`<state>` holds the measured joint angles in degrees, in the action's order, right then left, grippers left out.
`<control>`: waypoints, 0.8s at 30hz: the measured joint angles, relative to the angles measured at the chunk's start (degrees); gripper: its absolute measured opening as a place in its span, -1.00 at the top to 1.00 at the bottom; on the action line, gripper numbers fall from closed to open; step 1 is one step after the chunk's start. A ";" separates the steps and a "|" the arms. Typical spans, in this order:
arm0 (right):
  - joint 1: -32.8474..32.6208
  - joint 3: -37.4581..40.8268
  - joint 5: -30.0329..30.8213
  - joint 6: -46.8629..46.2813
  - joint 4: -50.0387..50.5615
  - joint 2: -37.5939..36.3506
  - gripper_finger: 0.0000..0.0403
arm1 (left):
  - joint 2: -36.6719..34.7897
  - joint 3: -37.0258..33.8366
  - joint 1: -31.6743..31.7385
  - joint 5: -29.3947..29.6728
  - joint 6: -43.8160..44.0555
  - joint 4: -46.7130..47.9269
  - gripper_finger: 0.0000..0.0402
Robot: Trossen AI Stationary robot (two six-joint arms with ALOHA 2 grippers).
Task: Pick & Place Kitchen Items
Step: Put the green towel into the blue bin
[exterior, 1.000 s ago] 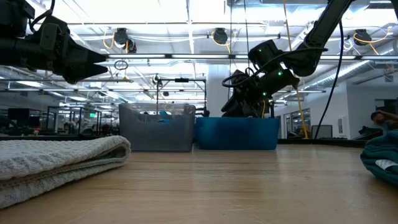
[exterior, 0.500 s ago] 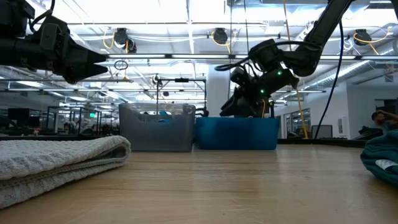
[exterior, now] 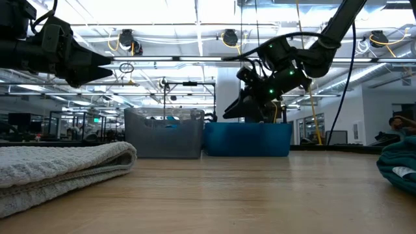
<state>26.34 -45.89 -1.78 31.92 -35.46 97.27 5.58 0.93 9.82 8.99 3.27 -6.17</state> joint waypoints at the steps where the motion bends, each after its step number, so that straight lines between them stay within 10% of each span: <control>1: -0.71 0.00 0.00 -0.02 -0.06 0.00 0.35 | 0.00 0.00 -0.02 0.00 0.00 0.00 -0.53; 24: -17.68 0.00 0.17 -5.55 -3.81 0.00 0.35 | 0.00 0.00 -0.02 0.00 0.00 0.00 -0.53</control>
<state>8.66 -45.89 -1.61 26.36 -39.27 97.27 5.58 0.93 9.80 8.99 3.27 -6.17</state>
